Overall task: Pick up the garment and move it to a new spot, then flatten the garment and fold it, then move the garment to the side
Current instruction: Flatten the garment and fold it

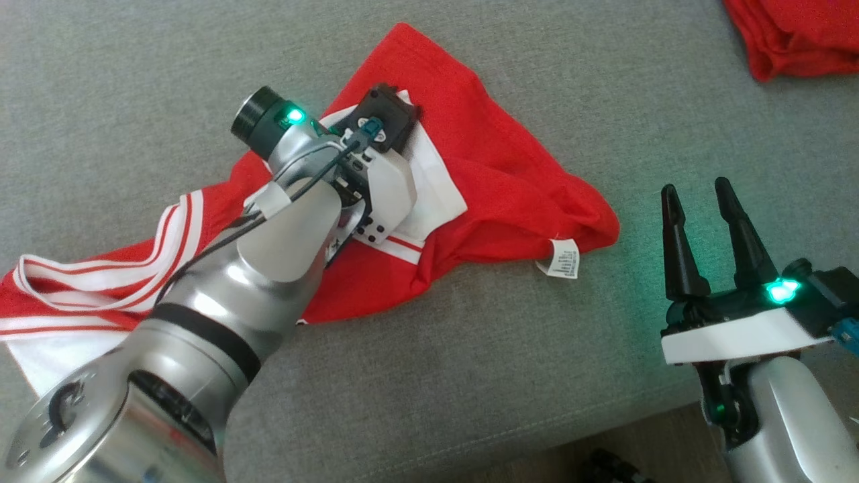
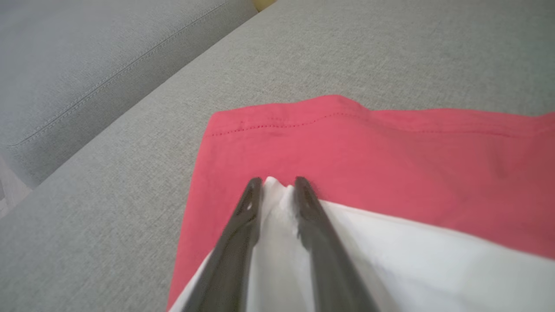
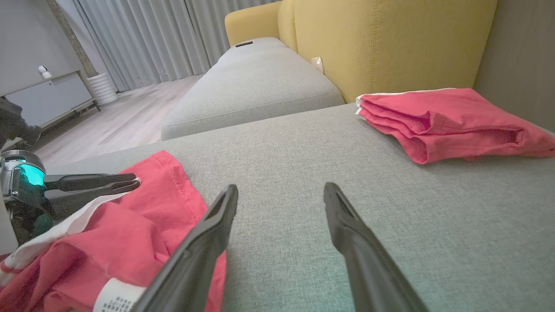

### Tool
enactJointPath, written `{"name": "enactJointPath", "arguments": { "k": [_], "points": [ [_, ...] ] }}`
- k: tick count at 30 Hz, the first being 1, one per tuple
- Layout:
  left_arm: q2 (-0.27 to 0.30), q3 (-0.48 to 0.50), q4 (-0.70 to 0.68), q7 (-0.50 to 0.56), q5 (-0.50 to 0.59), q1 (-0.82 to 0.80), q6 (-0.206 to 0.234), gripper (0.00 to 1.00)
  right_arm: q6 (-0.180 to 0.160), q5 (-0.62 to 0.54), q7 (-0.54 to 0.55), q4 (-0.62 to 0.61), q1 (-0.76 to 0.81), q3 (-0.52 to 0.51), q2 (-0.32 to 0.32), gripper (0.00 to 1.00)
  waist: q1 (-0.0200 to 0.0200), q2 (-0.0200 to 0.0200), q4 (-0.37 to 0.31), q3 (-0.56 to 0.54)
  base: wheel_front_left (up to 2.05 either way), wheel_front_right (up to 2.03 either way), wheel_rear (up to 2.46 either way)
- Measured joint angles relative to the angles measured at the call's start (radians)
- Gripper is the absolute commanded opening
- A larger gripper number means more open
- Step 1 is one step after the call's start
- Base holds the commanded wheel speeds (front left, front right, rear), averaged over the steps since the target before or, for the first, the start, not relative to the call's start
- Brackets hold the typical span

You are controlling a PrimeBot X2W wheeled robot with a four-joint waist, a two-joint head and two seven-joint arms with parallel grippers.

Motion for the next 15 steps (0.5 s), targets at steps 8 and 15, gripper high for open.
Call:
{"name": "enactJointPath", "arguments": {
  "k": [8, 15],
  "points": [
    [-0.001, -0.043, 0.032, 0.011, -0.065, -0.012, 0.009, 0.0, 0.0, 0.007, 0.0, 0.0, -0.003, -0.005, 0.0, 1.0, 0.0, 0.0, -0.002, -0.011, 0.0, 0.0, 0.0],
    [0.0, -0.044, -0.055, -0.077, -0.141, -0.011, 0.039, 0.0, 0.0, 0.006, 0.0, 0.0, 0.017, -0.033, 0.0, 1.0, 0.0, 0.0, 0.036, -0.059, 0.0, 0.0, 0.0]
  ]
}}
